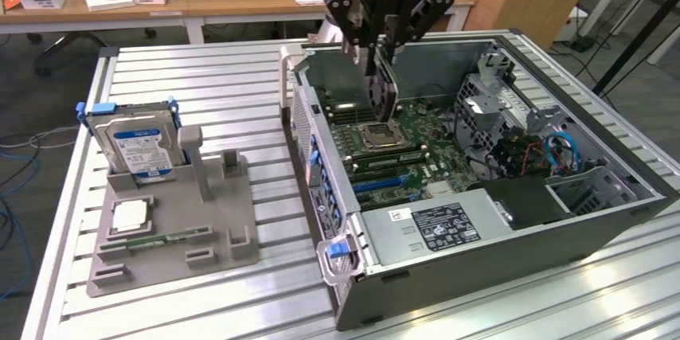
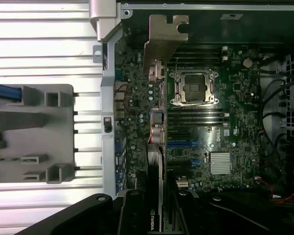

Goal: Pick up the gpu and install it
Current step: 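Pick up the gpu and move the gpu toward the slot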

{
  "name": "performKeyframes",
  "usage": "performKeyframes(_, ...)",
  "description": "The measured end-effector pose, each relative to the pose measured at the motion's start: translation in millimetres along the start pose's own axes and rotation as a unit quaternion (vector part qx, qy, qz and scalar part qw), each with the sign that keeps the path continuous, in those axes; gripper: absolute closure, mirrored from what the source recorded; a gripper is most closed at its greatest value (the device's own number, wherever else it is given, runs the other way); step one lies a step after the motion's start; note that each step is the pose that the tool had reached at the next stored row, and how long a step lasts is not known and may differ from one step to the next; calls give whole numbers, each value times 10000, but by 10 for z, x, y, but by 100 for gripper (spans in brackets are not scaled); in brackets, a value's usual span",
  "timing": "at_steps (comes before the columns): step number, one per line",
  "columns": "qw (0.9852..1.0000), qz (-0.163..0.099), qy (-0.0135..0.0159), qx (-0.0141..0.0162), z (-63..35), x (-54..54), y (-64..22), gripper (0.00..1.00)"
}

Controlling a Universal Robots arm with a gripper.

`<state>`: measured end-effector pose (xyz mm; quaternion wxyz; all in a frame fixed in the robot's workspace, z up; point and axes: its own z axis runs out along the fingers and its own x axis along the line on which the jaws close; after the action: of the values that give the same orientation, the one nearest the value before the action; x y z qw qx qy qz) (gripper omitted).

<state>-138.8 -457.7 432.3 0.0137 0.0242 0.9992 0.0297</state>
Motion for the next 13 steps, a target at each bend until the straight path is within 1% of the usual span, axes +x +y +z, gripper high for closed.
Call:
performKeyframes(5,10000,-4,1,0,3,-108,5,74)
performKeyframes(13,10000,-9,1,0,6,-218,11,74)
